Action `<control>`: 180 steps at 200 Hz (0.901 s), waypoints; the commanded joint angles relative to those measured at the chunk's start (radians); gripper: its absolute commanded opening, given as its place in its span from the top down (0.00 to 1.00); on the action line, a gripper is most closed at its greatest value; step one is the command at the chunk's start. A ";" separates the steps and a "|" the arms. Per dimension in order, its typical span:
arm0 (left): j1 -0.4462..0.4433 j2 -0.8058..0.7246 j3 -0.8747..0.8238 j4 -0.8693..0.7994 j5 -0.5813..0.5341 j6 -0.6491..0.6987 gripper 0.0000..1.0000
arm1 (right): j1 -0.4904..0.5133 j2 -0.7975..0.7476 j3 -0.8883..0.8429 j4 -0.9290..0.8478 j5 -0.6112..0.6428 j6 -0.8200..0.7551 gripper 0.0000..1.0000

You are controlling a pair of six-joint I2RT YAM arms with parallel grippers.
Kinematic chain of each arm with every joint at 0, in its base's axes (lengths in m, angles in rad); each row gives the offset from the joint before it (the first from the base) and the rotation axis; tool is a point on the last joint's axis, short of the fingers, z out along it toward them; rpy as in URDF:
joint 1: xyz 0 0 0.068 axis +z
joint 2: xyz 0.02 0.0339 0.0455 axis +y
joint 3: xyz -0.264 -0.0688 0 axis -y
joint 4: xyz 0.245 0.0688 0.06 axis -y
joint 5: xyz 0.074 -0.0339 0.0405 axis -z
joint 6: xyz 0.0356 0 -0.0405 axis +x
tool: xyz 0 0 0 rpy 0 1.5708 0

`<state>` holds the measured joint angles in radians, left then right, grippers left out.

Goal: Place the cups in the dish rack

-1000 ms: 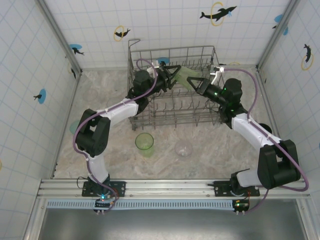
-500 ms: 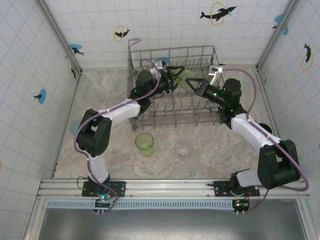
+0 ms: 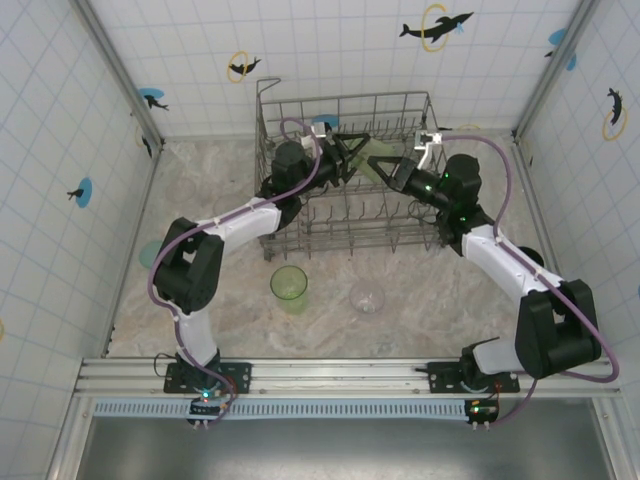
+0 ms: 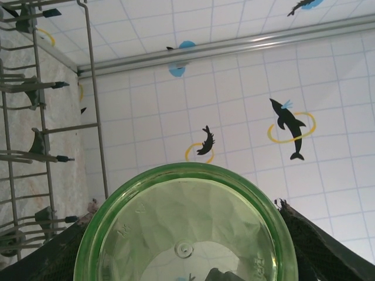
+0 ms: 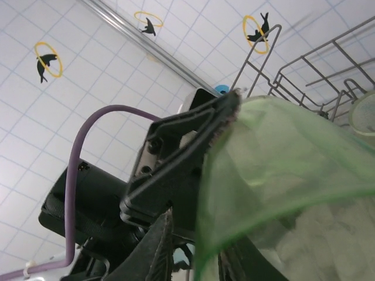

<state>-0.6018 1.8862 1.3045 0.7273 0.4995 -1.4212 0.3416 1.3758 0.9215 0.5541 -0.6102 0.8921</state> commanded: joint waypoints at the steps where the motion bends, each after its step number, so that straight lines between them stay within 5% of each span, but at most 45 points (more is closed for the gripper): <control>1: -0.004 0.019 0.043 0.011 0.023 0.068 1.00 | 0.019 -0.063 0.066 -0.157 0.039 -0.118 0.56; 102: -0.004 0.261 0.647 -0.561 -0.165 0.688 1.00 | -0.016 -0.282 0.011 -0.562 0.296 -0.345 0.00; 180: -0.033 0.430 0.795 -0.548 -0.325 1.042 1.00 | -0.076 -0.420 -0.016 -0.778 0.388 -0.446 0.00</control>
<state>-0.6121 2.2555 2.0254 0.1703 0.2379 -0.5537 0.2958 1.0008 0.9329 -0.1329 -0.2592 0.4911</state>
